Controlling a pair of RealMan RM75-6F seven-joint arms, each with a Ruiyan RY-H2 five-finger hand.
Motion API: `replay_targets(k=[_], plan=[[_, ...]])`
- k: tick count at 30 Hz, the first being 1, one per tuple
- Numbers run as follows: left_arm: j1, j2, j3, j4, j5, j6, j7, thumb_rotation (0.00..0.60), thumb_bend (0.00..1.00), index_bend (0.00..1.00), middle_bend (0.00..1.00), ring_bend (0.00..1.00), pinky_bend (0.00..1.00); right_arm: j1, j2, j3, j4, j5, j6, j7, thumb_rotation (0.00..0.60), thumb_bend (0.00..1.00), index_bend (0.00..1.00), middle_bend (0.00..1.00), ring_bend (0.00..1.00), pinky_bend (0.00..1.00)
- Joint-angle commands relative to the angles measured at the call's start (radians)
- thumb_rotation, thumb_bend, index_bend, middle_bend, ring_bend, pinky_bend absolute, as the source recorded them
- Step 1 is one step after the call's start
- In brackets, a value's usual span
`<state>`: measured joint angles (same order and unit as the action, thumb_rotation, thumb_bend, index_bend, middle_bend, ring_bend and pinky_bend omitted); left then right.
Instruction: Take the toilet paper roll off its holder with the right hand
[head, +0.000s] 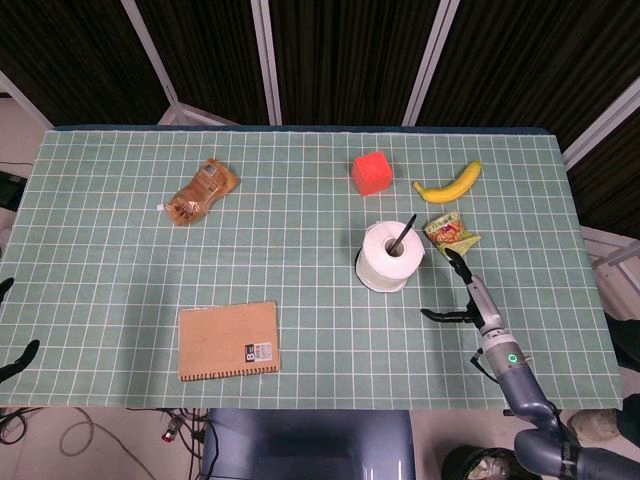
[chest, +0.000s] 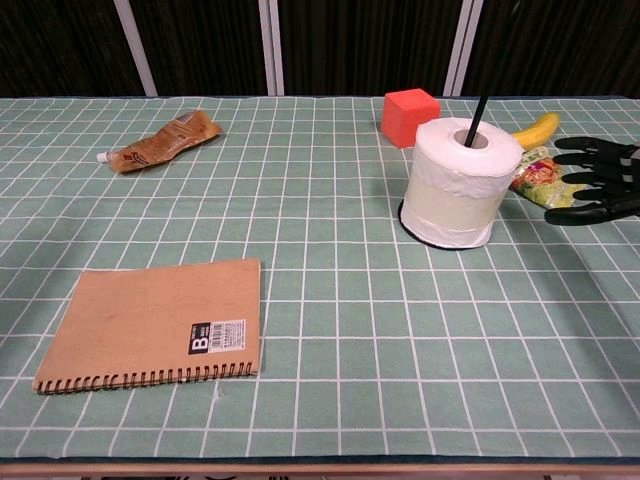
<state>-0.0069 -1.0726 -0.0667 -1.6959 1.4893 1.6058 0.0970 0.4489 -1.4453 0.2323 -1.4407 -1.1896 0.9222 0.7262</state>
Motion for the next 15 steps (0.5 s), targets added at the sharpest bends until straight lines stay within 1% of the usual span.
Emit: replay_targets(k=[1, 4, 10, 15], plan=[[-0.001, 0.001, 0.000, 0.000, -0.003, -0.003, -0.001, 0.600, 0.22, 0.09, 0.00, 0.00, 0.03, 0.042, -0.055, 0.035, 0.050, 0.056, -0.050, -0.013, 0.600, 0.00, 0.00, 0.00, 0.00, 0.00], [0.000, 0.002, 0.000, 0.000, -0.003, -0.002, 0.000, 0.600, 0.22, 0.09, 0.00, 0.00, 0.03, 0.069, -0.084, 0.053, 0.083, 0.079, -0.074, -0.032, 0.600, 0.00, 0.00, 0.00, 0.00, 0.00], [0.000, 0.000, -0.001, 0.000, -0.006, -0.004, 0.005, 0.600, 0.22, 0.09, 0.00, 0.00, 0.03, 0.106, -0.131, 0.088, 0.124, 0.107, -0.078, -0.073, 0.600, 0.00, 0.00, 0.00, 0.00, 0.00], [-0.001, 0.000, 0.000, 0.000, -0.005, -0.006, 0.008, 0.600, 0.22, 0.09, 0.00, 0.00, 0.03, 0.135, -0.169, 0.105, 0.160, 0.142, -0.098, -0.110, 0.600, 0.00, 0.00, 0.00, 0.00, 0.00]])
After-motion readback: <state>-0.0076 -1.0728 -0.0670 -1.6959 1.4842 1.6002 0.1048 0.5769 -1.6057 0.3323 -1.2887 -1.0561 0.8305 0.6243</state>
